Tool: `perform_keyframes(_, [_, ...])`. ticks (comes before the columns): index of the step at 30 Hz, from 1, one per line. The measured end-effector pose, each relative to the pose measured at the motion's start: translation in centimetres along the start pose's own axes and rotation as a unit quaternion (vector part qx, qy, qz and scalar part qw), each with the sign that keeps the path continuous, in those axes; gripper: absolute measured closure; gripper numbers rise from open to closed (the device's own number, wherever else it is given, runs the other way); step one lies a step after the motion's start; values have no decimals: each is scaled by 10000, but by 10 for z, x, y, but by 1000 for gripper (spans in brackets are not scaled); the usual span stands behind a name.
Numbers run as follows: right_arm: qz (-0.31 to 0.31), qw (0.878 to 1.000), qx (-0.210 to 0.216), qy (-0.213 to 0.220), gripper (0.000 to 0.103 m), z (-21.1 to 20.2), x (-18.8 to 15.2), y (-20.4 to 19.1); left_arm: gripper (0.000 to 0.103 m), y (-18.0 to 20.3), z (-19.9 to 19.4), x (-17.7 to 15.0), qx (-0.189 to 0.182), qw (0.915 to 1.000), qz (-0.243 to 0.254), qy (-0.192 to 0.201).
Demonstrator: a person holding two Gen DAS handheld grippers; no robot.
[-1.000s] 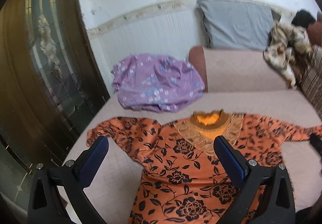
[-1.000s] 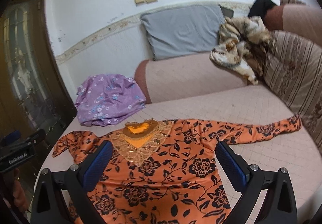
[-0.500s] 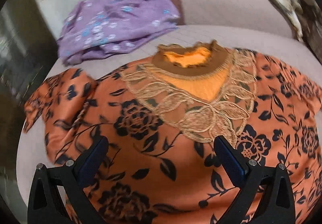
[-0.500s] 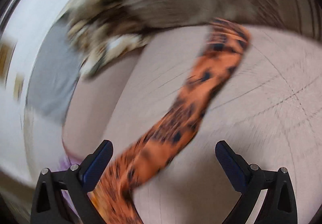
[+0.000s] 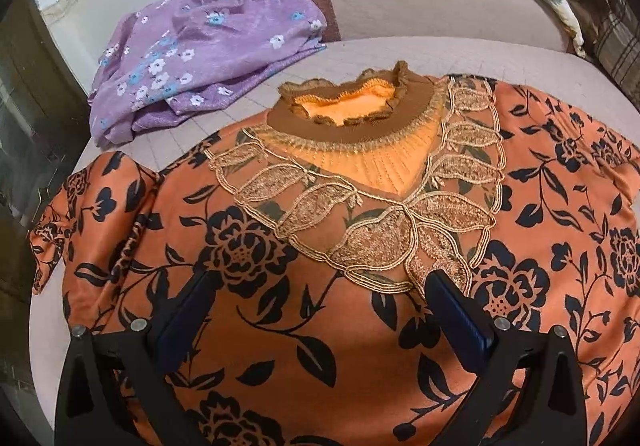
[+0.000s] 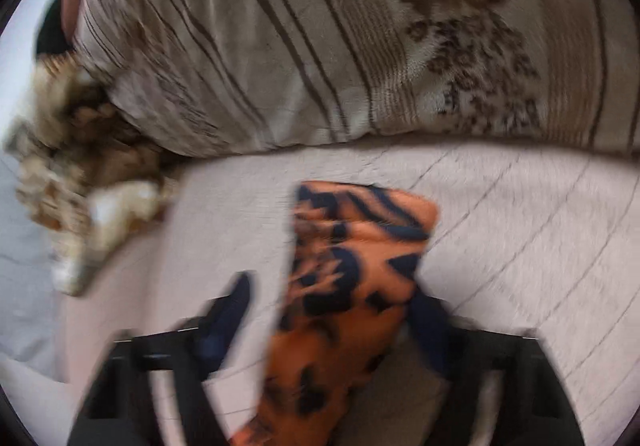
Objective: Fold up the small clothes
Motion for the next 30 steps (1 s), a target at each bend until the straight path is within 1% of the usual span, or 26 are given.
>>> perform_keyframes(1, [-148, 9998, -112, 54, 60, 4, 2, -3, 0, 1, 1, 0, -12, 10000, 14, -16])
perform_keyframes(2, [-198, 9996, -152, 89, 71, 6, 2, -2, 0, 2, 0, 0, -16, 10000, 23, -9])
perform_keyframes(3, [-38, 10000, 26, 66, 79, 4, 2, 0, 0, 3, -2, 0, -7, 10000, 20, 24])
perform_keyframes(4, [115, 9995, 308, 1, 83, 0, 1, -1, 0, 2, -5, 1, 5, 10000, 4, 73])
perform_keyframes(5, [180, 9973, 709, -38, 84, -6, 1, -10, 0, 0, -10, 3, 32, 9998, -33, 169])
perform_keyframes(6, [-25, 9936, 1133, -36, 84, -19, -2, -29, 0, -1, -14, 5, 73, 9997, -56, 219])
perform_keyframes(8, [-477, 9838, 1724, -104, 84, -44, -14, -64, 0, -10, -29, 11, 224, 9985, -99, 486])
perform_keyframes(9, [-675, 9729, 2198, -243, 84, -58, -26, -86, 0, -14, -35, 13, 301, 9976, -125, 604])
perform_keyframes(10, [-892, 9571, 2721, -454, 84, -75, -45, -111, 0, -20, -40, 15, 392, 9965, -162, 714])
perform_keyframes(12, [-1335, 9294, 3351, -781, 84, -104, -88, -150, 0, -36, -48, 19, 565, 9940, -312, 884])
perform_keyframes(13, [-1592, 9156, 3571, -944, 84, -118, -114, -170, 0, -45, -51, 21, 599, 9932, -407, 908])
perform_keyframes(14, [-1915, 8978, 3792, -1162, 84, -132, -149, -196, 0, -53, -52, 21, 623, 9927, -489, 909])
perform_keyframes(15, [-2104, 8862, 3911, -1320, 84, -140, -173, -210, 0, -66, -53, 22, 671, 9917, -621, 903])
perform_keyframes(16, [-2357, 8692, 4055, -1564, 84, -148, -208, -230, 0, -78, -53, 23, 714, 9906, -737, 901])
perform_keyframes(18, [-2754, 8442, 4203, -1867, 84, -160, -264, -258, 0, -107, -56, 23, 876, 9864, -1054, 912])
perform_keyframes(19, [-2940, 8328, 4225, -2035, 84, -163, -297, -271, 0, -122, -56, 23, 968, 9837, -1209, 914])
perform_keyframes(20, [-3044, 8246, 4221, -2215, 84, -167, -324, -277, 0, -134, -56, 22, 1033, 9813, -1333, 924])
perform_keyframes(21, [-3117, 8126, 4248, -2493, 84, -168, -358, -288, 0, -149, -59, 20, 1133, 9775, -1503, 954])
perform_keyframes(22, [-3126, 8044, 4289, -2669, 84, -169, -379, -291, 0, -160, -60, 18, 1209, 9747, -1610, 974])
perform_keyframes(23, [-3118, 7925, 4349, -2926, 81, -169, -405, -297, 0, -176, -62, 15, 1322, 9707, -1747, 992])
perform_keyframes(24, [-3109, 7849, 4371, -3104, 80, -169, -421, -302, 0, -186, -61, 12, 1387, 9681, -1834, 994])
perform_keyframes(25, [-3128, 7762, 4363, -3306, 75, -170, -444, -305, 0, -197, -61, 8, 1429, 9655, -1941, 984])
perform_keyframes(26, [-3167, 7694, 4337, -3459, 55, -173, -460, -305, 0, -204, -61, 4, 1428, 9640, -2028, 962])
perform_keyframes(27, [-3179, 7604, 4357, -3618, 20, -171, -473, -311, 0, -212, -60, 0, 1389, 9625, -2138, 924])
perform_keyframes(28, [-3108, 7520, 4483, -3699, 13, -174, -484, -310, 0, -217, -59, -2, 1332, 9616, -2227, 890])
perform_keyframes(30, [-3036, 7413, 4778, -3606, 13, -194, -493, -300, 0, -226, -58, -5, 1240, 9602, -2344, 880])
Point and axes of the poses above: each gripper's, at about its wrist camera, not at the fingertips, and z roughly the way its jaws point, y to its right, x to its top, the point moved 5 cm from there along z, roughly the way its jaws point
